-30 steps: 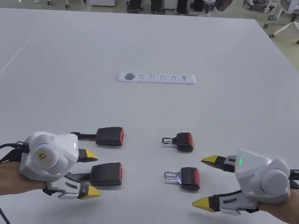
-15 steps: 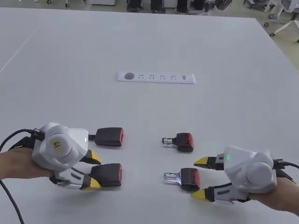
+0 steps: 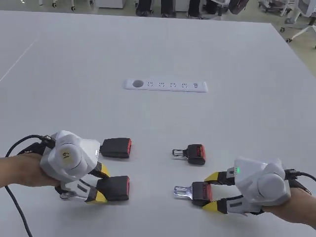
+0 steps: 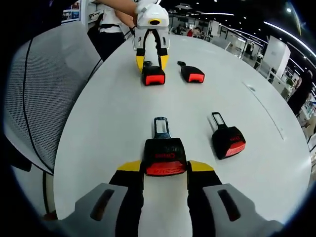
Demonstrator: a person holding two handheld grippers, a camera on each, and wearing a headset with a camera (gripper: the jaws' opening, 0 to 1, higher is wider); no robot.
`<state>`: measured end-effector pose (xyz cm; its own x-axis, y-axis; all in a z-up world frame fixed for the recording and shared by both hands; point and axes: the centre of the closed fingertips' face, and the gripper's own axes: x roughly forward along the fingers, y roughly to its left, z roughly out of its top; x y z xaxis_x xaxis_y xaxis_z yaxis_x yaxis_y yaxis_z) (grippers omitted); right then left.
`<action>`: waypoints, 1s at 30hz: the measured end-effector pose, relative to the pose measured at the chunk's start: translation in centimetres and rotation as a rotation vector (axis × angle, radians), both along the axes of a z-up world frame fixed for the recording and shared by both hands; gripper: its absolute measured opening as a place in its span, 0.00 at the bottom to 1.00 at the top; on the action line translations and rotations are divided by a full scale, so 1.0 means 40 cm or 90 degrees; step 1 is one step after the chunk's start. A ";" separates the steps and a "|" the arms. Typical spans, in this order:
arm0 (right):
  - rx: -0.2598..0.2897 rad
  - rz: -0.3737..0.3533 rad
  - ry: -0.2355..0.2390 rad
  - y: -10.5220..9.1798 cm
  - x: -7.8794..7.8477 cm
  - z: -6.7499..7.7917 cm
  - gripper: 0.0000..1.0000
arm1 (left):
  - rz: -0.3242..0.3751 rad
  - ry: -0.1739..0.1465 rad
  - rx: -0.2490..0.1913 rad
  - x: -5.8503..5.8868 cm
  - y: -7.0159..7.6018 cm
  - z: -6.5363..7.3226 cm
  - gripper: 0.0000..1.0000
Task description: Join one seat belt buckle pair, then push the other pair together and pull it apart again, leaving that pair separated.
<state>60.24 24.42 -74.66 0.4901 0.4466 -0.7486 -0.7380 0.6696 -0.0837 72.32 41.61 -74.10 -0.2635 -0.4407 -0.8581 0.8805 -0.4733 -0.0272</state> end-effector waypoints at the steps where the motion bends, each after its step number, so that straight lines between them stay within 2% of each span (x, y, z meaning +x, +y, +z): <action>1: -0.002 0.001 0.000 -0.001 0.000 -0.001 0.33 | -0.002 0.001 -0.001 0.000 0.000 0.000 0.32; 5: -0.002 0.005 0.001 0.001 -0.001 0.000 0.32 | -0.015 0.005 -0.002 -0.002 0.001 -0.002 0.32; 12: -0.010 0.021 0.005 0.003 -0.001 0.000 0.32 | -0.057 -0.006 0.017 -0.005 0.004 -0.010 0.32; 23: -0.027 0.033 0.009 0.007 0.001 0.001 0.32 | -0.057 0.001 0.035 -0.005 0.006 -0.018 0.32; 30: -0.025 0.033 0.013 0.015 0.002 0.002 0.32 | -0.070 -0.007 0.048 -0.006 0.007 -0.022 0.32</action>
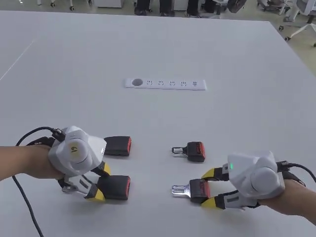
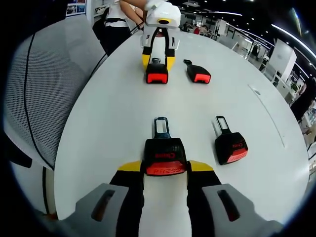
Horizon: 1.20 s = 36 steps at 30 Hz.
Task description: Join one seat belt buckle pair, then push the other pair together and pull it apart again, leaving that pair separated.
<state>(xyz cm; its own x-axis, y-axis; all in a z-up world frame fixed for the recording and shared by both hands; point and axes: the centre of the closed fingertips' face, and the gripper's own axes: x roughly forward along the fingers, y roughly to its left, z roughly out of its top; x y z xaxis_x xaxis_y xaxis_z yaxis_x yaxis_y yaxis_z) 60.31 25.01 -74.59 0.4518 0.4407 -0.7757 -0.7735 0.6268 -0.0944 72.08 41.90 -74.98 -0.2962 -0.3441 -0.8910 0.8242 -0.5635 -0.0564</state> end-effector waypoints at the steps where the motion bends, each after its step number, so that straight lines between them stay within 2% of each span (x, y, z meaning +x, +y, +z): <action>1: 0.000 0.000 0.000 0.001 0.000 0.000 0.32 | 0.000 0.000 0.001 -0.002 0.000 0.000 0.32; 23: 0.014 0.006 0.006 0.068 0.034 0.003 0.32 | -0.012 -0.013 0.015 -0.001 0.004 -0.004 0.32; 36: 0.021 0.005 0.006 0.100 0.054 0.002 0.32 | -0.006 -0.013 0.025 0.000 0.003 -0.006 0.32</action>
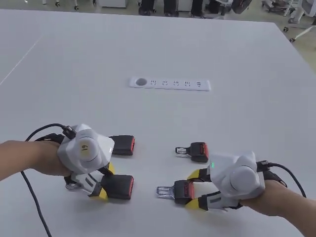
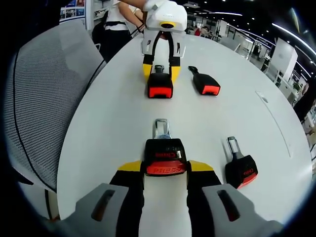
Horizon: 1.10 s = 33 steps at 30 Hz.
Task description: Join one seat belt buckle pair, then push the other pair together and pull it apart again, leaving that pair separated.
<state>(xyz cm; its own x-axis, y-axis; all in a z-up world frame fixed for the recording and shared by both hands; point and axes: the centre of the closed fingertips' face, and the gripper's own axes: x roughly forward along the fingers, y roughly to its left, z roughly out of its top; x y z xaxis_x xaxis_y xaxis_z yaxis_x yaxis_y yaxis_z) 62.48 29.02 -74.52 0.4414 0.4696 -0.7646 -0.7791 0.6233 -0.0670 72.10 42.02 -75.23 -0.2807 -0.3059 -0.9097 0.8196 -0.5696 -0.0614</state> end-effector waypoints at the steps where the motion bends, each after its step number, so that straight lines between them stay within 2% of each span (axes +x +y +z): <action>1: 0.001 -0.002 0.000 0.002 0.001 -0.001 0.32 | 0.001 0.000 0.000 0.000 0.000 0.000 0.32; 33: 0.007 0.000 0.007 0.061 0.049 -0.002 0.32 | 0.010 -0.002 0.016 -0.002 -0.003 0.000 0.32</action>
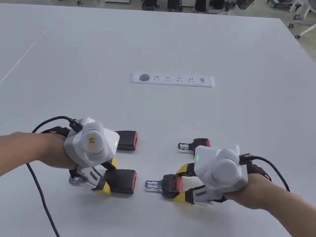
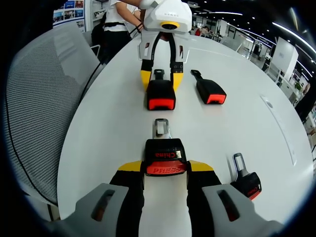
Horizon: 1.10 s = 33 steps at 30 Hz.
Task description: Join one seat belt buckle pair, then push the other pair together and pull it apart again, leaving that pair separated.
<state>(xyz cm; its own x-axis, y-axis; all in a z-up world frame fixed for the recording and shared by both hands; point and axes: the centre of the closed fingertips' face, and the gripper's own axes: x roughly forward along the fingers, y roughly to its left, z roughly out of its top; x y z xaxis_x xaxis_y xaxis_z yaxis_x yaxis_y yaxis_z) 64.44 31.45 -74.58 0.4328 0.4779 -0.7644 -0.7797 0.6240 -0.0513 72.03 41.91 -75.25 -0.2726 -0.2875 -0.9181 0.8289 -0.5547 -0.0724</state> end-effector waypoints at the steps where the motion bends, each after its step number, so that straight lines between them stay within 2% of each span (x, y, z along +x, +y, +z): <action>1: 0.001 0.001 0.000 0.002 0.001 0.000 0.32 | 0.001 0.000 0.000 0.000 0.000 0.000 0.32; 33: 0.017 -0.005 0.007 0.055 0.040 -0.002 0.32 | 0.007 0.003 0.001 0.000 -0.002 -0.001 0.32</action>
